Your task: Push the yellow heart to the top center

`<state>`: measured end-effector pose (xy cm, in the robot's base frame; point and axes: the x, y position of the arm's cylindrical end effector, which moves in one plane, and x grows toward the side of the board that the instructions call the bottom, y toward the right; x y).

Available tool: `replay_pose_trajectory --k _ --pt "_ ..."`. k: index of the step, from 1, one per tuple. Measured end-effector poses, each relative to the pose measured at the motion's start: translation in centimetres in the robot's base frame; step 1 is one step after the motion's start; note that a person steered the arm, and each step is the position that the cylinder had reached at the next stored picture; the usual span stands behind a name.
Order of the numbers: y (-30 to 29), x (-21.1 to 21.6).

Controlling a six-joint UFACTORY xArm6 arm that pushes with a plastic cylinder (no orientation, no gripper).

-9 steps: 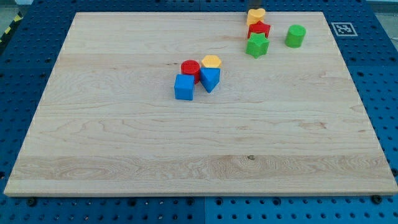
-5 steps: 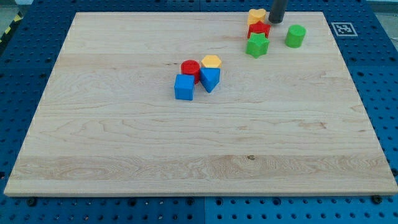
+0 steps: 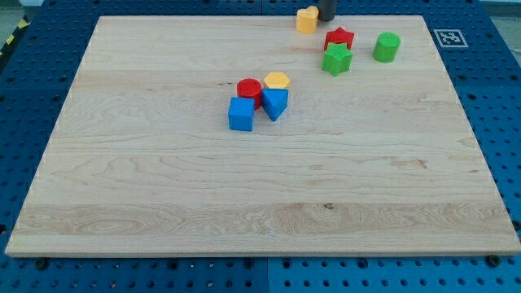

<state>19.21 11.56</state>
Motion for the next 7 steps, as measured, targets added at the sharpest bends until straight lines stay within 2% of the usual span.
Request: replay_pose_trajectory --k 2,4,7 --pt "-0.7 0.1" --pt "-2.0 3.1" --pt "-9.1 0.9"
